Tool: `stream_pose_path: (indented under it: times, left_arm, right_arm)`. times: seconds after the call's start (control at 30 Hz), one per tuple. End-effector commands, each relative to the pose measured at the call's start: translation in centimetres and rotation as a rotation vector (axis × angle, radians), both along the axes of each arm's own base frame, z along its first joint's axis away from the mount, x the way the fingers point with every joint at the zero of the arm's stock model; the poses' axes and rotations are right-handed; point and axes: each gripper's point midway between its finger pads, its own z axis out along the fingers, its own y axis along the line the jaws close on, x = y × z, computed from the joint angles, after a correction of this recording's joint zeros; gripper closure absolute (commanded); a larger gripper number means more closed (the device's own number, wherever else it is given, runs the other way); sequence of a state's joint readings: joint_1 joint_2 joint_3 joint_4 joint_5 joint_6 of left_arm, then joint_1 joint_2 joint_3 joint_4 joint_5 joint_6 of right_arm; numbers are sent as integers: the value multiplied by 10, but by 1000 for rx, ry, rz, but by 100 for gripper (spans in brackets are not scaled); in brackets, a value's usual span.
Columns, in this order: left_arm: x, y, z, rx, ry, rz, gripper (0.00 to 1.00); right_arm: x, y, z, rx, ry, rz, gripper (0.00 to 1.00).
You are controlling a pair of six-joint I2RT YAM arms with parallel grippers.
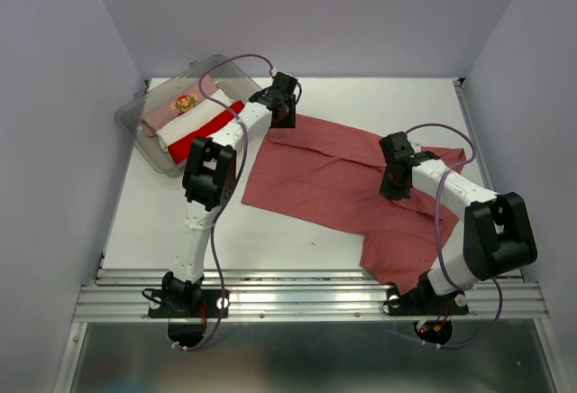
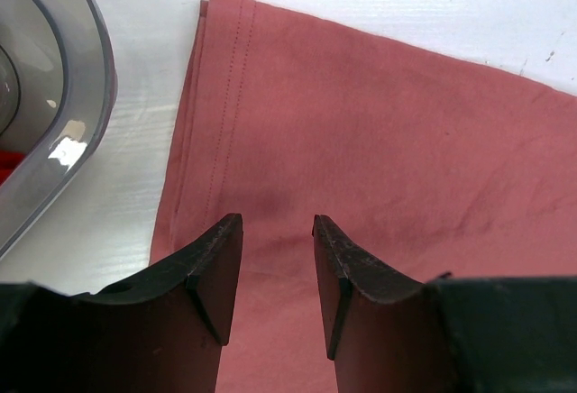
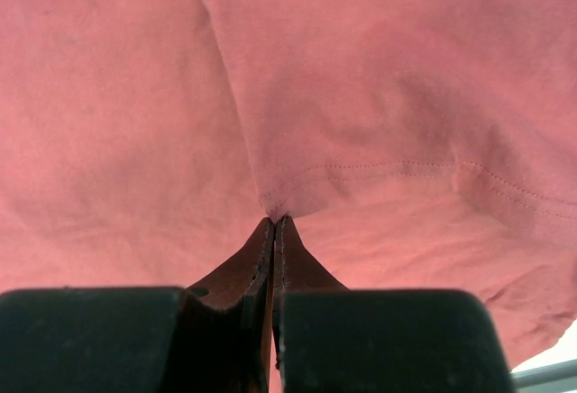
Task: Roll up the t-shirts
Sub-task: Fold the T-shirt at the center of the board.
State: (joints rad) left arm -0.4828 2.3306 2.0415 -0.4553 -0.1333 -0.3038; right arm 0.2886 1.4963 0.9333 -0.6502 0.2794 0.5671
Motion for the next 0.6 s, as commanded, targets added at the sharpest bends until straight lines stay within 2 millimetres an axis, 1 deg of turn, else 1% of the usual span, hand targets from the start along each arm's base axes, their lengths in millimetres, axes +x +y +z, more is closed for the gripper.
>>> stream_pose_path:
  times: [0.0, 0.27, 0.53, 0.57]
  left_arm:
    - [-3, -3, 33, -22, -48, -6, 52]
    - [-3, -6, 31, -27, -43, -15, 52]
    - [-3, -11, 30, -30, -42, -24, 52]
    - [-3, -12, 30, -31, -41, -27, 52]
  right_arm:
    - [2, 9, 9, 11, -18, -6, 99]
    - [-2, 23, 13, 46, -20, 9, 99]
    - [-5, 26, 12, 51, 20, 35, 99]
    - [-9, 28, 9, 58, 42, 41, 91]
